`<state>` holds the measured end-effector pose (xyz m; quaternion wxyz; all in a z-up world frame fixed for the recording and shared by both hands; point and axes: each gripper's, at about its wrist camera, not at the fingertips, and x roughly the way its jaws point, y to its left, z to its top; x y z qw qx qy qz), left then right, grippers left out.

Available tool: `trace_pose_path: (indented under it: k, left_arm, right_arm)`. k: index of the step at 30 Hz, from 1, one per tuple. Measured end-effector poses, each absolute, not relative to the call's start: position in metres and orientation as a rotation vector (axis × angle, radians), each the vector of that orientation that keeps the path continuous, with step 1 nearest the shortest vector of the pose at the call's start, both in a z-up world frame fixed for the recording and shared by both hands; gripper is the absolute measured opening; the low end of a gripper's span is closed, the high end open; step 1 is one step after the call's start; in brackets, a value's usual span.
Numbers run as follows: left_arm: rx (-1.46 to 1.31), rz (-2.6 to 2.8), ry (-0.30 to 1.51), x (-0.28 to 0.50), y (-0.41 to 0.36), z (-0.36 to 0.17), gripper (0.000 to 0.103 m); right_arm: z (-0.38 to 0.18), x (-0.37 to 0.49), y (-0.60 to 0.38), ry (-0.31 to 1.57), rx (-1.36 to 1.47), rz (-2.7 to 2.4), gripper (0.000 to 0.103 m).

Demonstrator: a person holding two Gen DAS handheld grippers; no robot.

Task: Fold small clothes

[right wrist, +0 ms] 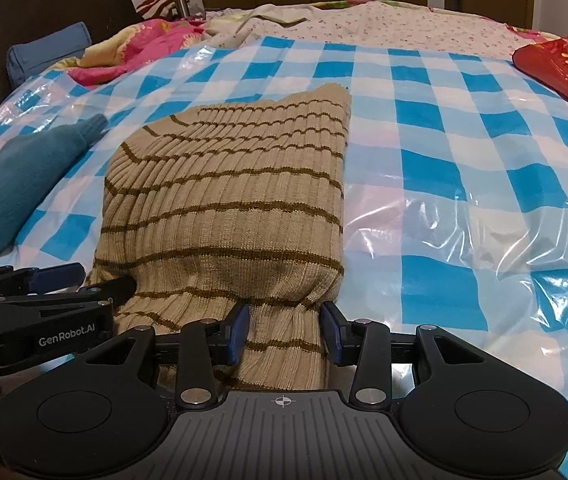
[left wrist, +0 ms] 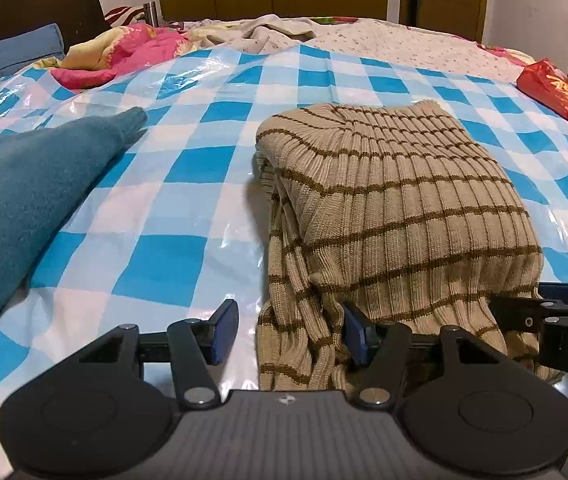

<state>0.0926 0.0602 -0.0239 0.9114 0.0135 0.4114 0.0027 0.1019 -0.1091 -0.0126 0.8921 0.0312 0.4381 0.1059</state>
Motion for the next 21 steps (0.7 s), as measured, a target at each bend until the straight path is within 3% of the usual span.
trace_pose_path:
  k: [21]
  left_arm:
    - [-0.005, 0.015, 0.810, 0.130, 0.065, -0.029, 0.068]
  right_arm:
    - [-0.019, 0.150, -0.101, 0.911, 0.039, 0.178, 0.042]
